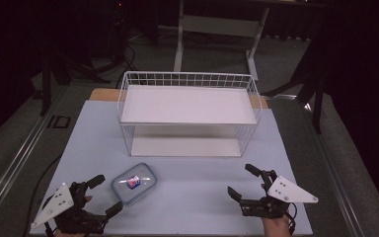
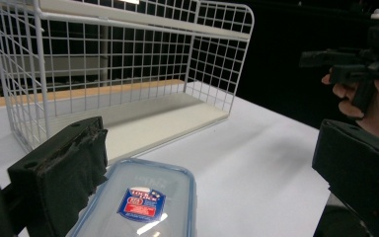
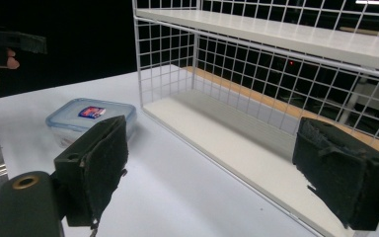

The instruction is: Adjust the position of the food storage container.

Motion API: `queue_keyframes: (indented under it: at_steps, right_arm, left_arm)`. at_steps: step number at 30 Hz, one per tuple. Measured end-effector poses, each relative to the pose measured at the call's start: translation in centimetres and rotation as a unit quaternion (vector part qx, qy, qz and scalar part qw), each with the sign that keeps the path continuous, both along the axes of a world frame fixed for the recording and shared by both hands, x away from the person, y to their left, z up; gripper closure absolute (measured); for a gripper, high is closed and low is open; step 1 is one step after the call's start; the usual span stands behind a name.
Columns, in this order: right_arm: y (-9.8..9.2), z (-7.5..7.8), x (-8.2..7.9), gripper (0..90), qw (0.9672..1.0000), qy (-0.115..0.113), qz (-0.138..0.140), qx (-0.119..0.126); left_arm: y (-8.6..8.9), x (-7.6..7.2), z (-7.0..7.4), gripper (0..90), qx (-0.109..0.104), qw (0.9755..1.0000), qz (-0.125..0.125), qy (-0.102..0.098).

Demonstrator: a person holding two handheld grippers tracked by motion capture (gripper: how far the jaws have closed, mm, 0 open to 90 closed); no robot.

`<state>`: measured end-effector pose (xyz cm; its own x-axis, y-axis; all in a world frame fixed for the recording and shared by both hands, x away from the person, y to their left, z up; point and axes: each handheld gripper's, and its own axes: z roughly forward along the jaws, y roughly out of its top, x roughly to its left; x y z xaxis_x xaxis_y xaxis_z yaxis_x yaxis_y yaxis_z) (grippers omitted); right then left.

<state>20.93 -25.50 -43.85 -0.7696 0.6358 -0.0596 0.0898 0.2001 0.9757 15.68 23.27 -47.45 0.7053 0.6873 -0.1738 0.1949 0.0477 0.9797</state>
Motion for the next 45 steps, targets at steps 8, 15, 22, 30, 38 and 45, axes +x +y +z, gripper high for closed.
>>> queue_keyframes:
  at_steps: [8, 15, 22, 30, 38, 45]
  right_arm:
    - [0.2, 0.2, -0.2, 13.6, 0.9999, -0.003, -0.011, 0.002]
    - [0.6, 0.2, -0.4, 13.5, 1.0, -0.004, -0.005, 0.003]
    - [0.8, 0.0, -0.3, 13.6, 1.0, 0.003, 0.002, 0.0]
    - [0.9, -0.1, -0.2, 13.7, 1.0, 0.005, 0.001, -0.003]
    - [1.0, -0.2, -0.2, 13.9, 1.0, 0.009, 0.003, -0.002]
    - [1.0, -0.3, -0.1, 13.9, 0.9999, 0.011, 0.005, -0.003]
  left_arm:
    - [0.8, 0.4, 1.0, 1.1, -0.018, 0.9993, -0.006, 0.033]
    - [2.1, 0.5, 2.0, 1.2, 0.035, 0.9986, 0.003, 0.039]
    - [3.7, 0.5, 0.6, 19.3, 0.091, 0.9934, 0.022, 0.066]
    - [4.5, 2.0, -2.9, 48.4, 0.161, 0.9777, 0.021, 0.133]
    - [3.6, 2.8, -4.5, 82.9, 0.218, 0.9589, -0.015, 0.181]
    - [2.7, 3.9, -5.2, 89.5, 0.227, 0.9534, -0.019, 0.197]
